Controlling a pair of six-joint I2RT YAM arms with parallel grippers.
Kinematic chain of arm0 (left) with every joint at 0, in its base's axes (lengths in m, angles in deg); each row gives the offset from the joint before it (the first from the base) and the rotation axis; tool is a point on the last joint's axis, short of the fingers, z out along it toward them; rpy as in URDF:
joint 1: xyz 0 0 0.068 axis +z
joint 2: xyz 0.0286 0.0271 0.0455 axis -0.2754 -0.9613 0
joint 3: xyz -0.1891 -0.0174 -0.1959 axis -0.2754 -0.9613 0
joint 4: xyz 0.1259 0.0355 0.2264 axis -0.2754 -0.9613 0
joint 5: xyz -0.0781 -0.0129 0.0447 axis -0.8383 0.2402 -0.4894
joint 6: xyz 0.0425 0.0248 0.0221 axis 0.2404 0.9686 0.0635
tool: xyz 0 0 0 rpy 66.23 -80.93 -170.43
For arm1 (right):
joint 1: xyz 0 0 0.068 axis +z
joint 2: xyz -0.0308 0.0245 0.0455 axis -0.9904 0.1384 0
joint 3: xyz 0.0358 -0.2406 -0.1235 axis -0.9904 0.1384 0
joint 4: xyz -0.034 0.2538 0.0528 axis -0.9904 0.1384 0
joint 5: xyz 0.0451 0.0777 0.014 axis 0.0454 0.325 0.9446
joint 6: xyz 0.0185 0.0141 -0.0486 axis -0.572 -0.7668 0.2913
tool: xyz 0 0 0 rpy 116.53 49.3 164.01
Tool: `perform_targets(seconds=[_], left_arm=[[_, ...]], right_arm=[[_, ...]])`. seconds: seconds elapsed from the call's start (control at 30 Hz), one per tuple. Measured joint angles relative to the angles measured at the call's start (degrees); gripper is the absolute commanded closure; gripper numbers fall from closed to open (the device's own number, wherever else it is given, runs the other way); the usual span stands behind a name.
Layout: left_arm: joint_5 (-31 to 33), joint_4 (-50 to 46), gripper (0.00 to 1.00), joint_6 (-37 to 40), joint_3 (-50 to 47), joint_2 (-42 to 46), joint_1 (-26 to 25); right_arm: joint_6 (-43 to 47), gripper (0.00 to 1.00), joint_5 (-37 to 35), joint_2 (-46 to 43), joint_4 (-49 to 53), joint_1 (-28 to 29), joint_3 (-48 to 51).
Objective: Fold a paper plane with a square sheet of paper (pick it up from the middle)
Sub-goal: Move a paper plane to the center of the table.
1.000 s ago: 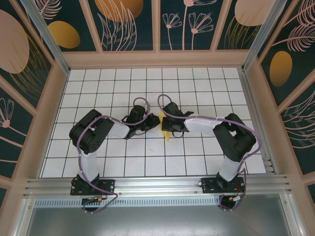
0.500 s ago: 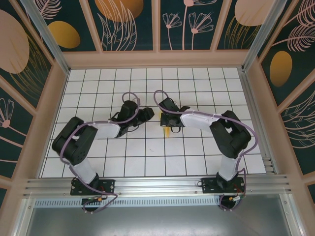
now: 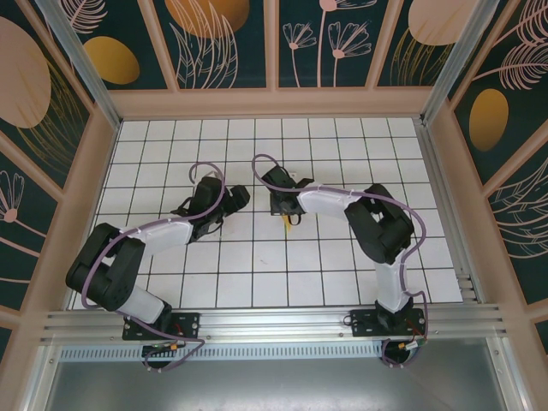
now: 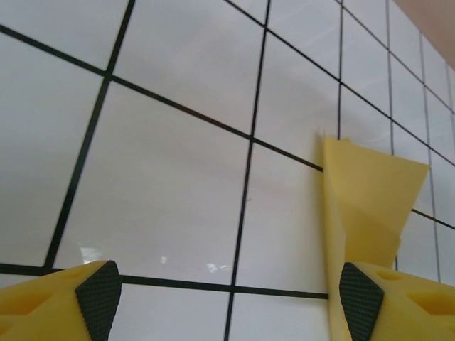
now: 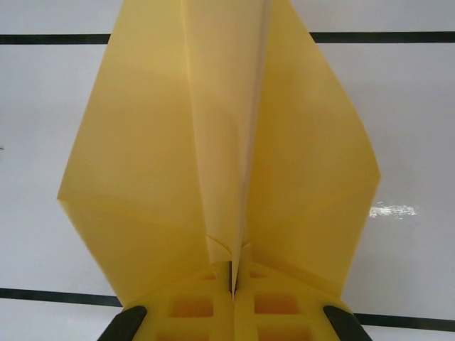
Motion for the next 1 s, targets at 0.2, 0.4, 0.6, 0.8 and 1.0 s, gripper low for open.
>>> perform_targets(seconds=[0.2,0.4,0.6,0.8,1.0], left_arm=[[1.6,-1.1,0.14,0.0,-0.1,0.0,0.0],[2.4,-1.8,0.13,0.0,-0.1,0.0,0.0],[2.4,-2.0,0.12,0.0,-0.2,0.0,0.0],[2.5,-2.0,0.11,0.0,-0.2,0.0,0.0],[2.9,-2.0,0.09,0.0,-0.2,0.0,0.0]], right_arm=[[0.0,0.88,-1.2,1.3,0.6,0.4,-1.3],[-0.1,0.82,-1.3,1.8,0.6,0.4,-1.3],[-0.5,0.91,-1.3,1.8,0.6,0.4,-1.3],[-0.7,0.98,-1.4,1.8,0.6,0.5,-1.3],[0.0,0.98,-1.7,1.8,0.9,0.5,-2.7]])
